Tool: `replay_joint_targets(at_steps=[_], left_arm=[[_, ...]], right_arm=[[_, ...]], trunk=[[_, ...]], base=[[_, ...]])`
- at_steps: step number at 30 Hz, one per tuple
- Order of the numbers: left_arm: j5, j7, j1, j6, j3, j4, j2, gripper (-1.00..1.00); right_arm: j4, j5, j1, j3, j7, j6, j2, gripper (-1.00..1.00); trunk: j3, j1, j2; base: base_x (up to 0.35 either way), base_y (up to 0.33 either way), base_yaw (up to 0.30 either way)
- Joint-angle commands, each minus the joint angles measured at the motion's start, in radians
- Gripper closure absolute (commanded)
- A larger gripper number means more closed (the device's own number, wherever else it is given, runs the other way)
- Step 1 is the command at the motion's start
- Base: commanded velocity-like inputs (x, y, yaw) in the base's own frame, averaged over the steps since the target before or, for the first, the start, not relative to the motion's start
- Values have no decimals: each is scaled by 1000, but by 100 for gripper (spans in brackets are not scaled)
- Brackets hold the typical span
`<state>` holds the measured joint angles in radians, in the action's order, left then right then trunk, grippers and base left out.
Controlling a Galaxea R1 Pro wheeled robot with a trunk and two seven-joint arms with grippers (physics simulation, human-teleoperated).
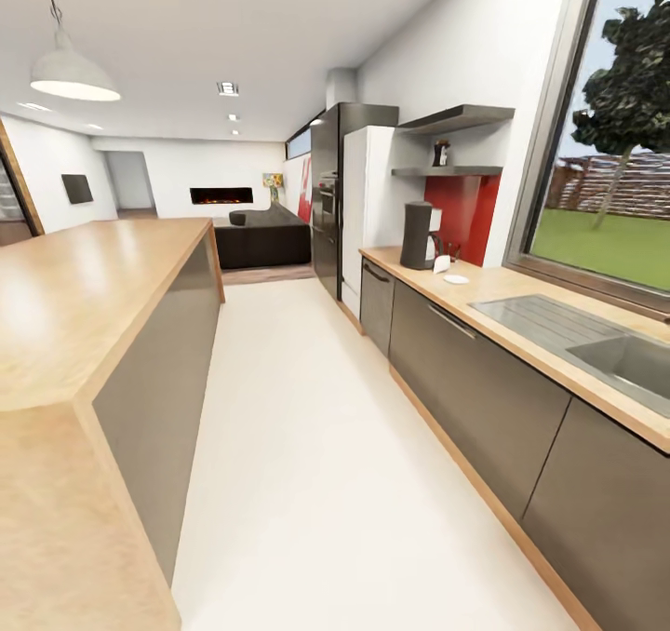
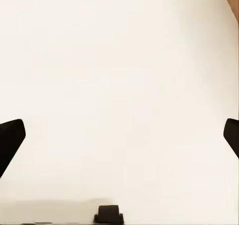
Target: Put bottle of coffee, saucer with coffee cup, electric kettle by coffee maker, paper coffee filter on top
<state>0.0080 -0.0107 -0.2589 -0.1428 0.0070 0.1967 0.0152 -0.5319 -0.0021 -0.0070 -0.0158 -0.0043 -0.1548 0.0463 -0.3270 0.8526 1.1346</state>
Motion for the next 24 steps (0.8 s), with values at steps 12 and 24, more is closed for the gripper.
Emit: replay_joint_targets(at_steps=[12,24], left_arm=[[1,0,0,-72,0,-6,-3,-100],[1,0,-2,-78,0,-7,-3,-100]], right_arm=[[24,2,-1,0,-1,-71,1,-100],[24,2,-1,0,-1,-75,1,-100]], trunk=[[37,-46,-84],[74,-92,-168]], base=[[0,0,0],[0,0,0]])
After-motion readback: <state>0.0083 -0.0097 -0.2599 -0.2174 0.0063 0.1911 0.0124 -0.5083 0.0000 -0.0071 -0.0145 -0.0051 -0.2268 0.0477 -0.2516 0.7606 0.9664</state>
